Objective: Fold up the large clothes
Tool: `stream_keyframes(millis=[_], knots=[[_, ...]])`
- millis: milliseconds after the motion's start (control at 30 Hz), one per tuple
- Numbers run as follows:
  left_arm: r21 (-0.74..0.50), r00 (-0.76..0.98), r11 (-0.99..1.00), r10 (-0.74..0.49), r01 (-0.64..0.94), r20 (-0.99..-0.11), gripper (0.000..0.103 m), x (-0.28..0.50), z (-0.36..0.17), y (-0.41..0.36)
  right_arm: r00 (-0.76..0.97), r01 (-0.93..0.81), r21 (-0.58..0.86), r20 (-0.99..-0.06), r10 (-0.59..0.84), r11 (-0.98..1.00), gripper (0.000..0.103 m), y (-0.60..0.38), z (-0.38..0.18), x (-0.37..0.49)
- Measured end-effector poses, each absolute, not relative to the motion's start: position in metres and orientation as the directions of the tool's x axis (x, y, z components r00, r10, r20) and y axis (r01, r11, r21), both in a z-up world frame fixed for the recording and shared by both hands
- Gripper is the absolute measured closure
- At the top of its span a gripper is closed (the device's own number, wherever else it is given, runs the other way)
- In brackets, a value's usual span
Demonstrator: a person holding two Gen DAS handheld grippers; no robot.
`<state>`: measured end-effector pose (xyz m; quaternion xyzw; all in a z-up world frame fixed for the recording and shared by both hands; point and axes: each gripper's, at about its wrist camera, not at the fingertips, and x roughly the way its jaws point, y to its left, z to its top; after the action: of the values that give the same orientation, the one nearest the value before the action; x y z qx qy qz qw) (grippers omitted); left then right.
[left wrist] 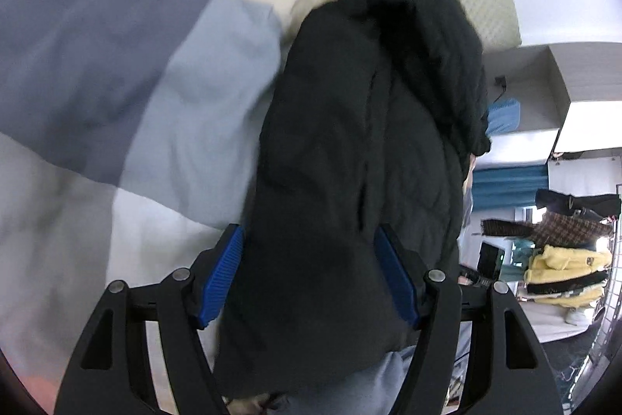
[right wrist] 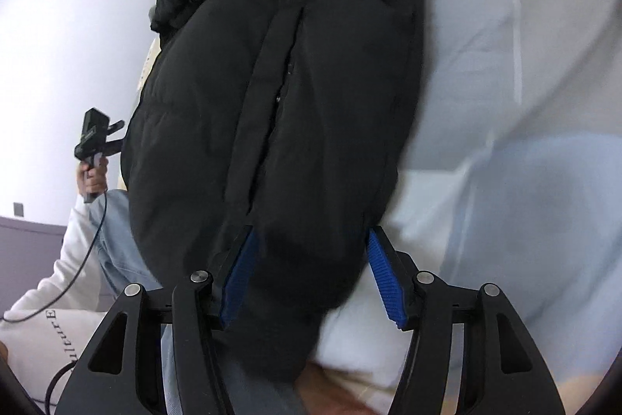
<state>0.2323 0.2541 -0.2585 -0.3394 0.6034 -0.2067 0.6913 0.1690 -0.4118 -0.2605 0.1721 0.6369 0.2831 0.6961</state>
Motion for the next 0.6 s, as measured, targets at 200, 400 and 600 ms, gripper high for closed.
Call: stream_keyframes(millis=[200, 400, 600], knots=[[-0.733, 0.139, 0.674, -0.721, -0.089, -0.679, 0.03, 0.233, -0.28, 0.244, 0.03, -0.148, 0.63, -0.768, 0.64, 0.763, 0.025, -0.411, -0.274, 0.194], [-0.783, 0.135, 0.621, -0.773, -0.038, -0.62, 0.03, 0.23, -0.281, 0.242, -0.08, -0.257, 0.697, -0.706, 0.704, 0.67, 0.022, -0.381, -0.271, 0.194], [-0.809, 0.116, 0.577, -0.816, 0.114, -0.566, 0.031, 0.223, -0.261, 0.218, -0.194, -0.391, 0.744, -0.642, 0.742, 0.542, 0.022, -0.358, -0.247, 0.179]])
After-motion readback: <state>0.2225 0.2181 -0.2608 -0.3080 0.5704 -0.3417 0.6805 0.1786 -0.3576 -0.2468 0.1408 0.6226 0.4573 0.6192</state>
